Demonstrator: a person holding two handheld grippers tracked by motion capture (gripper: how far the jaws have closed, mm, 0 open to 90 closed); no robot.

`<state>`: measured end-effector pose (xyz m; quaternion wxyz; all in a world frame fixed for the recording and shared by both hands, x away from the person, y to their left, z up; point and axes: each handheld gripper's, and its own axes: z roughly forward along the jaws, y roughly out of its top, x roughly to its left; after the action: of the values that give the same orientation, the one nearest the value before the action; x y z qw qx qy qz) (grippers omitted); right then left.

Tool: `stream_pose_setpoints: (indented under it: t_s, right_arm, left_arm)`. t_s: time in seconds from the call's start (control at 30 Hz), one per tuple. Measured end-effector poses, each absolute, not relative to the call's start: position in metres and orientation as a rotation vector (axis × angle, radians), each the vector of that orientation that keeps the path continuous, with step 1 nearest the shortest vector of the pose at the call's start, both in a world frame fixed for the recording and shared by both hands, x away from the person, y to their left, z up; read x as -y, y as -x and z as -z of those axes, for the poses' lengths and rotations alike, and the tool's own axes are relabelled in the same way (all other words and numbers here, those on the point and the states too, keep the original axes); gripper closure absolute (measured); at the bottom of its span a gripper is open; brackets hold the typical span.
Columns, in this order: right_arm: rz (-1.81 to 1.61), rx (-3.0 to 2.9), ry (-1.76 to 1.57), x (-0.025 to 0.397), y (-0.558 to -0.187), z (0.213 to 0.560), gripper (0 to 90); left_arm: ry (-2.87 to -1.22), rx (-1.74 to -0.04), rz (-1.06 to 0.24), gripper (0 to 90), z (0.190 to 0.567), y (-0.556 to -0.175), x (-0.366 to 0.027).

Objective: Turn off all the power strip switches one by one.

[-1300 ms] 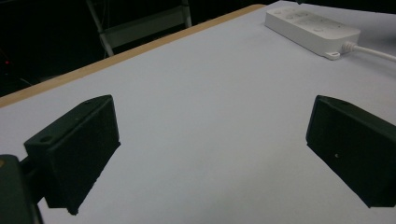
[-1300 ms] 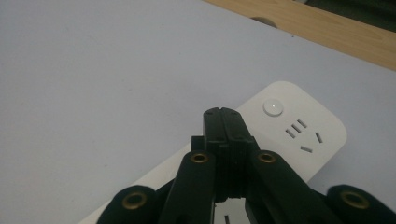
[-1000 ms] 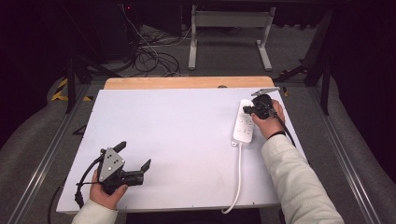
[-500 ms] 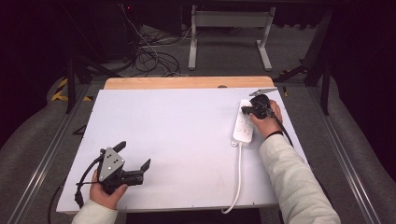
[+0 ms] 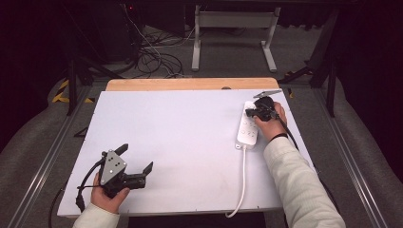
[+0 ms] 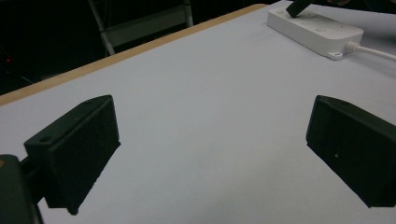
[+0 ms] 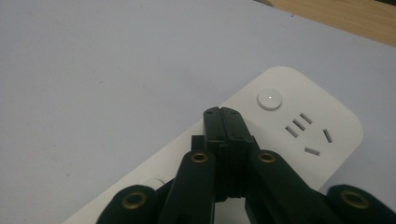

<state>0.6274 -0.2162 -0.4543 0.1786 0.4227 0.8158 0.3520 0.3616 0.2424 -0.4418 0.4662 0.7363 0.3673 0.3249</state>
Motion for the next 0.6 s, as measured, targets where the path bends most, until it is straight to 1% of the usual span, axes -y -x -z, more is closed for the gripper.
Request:
stream_pose_setpoints:
  t_s: [0.6]
  right_arm:
    - [-0.967,-2.297,-1.199,0.2124,-0.6266,0.4538,90.0]
  left_arm:
    - [-1.813,-0.893,-0.803,3.0,0.4414,-0.3610,-0.2418]
